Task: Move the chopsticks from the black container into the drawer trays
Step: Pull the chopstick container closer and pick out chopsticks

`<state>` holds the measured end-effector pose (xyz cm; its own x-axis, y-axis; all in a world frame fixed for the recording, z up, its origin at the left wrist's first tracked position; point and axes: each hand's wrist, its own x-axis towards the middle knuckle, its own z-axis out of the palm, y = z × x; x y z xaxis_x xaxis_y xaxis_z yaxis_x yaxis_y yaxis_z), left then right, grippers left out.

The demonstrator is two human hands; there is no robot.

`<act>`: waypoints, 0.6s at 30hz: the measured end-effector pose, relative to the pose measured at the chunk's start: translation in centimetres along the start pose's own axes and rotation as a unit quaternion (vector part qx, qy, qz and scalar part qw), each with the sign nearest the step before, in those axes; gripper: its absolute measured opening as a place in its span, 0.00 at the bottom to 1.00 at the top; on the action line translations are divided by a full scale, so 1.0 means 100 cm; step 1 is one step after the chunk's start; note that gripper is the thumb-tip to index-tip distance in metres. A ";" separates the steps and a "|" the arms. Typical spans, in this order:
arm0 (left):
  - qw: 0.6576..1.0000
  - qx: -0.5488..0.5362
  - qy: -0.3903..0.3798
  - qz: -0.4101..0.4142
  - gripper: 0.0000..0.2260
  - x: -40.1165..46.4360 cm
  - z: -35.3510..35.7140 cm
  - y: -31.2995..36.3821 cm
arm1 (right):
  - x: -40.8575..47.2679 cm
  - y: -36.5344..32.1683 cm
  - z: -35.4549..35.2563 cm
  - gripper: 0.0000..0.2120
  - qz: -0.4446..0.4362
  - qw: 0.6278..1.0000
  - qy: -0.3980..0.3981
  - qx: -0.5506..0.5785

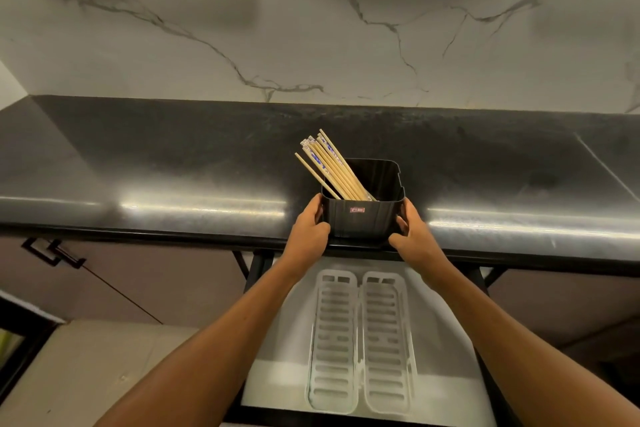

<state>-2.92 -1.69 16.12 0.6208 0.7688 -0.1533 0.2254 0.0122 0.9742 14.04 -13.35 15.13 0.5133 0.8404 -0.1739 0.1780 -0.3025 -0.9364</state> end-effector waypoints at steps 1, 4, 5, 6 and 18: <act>1.000 -0.001 0.000 -0.001 0.29 0.000 0.000 0.000 | 0.000 0.000 0.000 0.41 0.002 1.000 0.000 0.002; 1.000 0.001 0.003 0.001 0.28 0.000 0.001 0.001 | -0.001 0.000 0.000 0.41 0.006 1.000 0.000 0.005; 1.000 0.001 0.005 0.000 0.29 0.000 0.002 0.000 | -0.001 0.000 0.000 0.41 0.006 1.000 0.000 0.004; 1.000 0.001 0.008 -0.001 0.29 0.000 0.002 0.000 | -0.002 0.000 0.000 0.41 0.005 1.000 0.000 0.003; 1.000 0.002 0.012 0.001 0.29 0.000 0.002 -0.001 | -0.002 0.001 0.002 0.42 0.004 1.000 0.009 -0.012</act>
<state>-2.80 -1.81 15.99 0.6031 0.7841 -0.1465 0.2267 0.0076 0.9739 13.81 -13.44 15.00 0.5302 0.8294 -0.1760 0.1933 -0.3203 -0.9274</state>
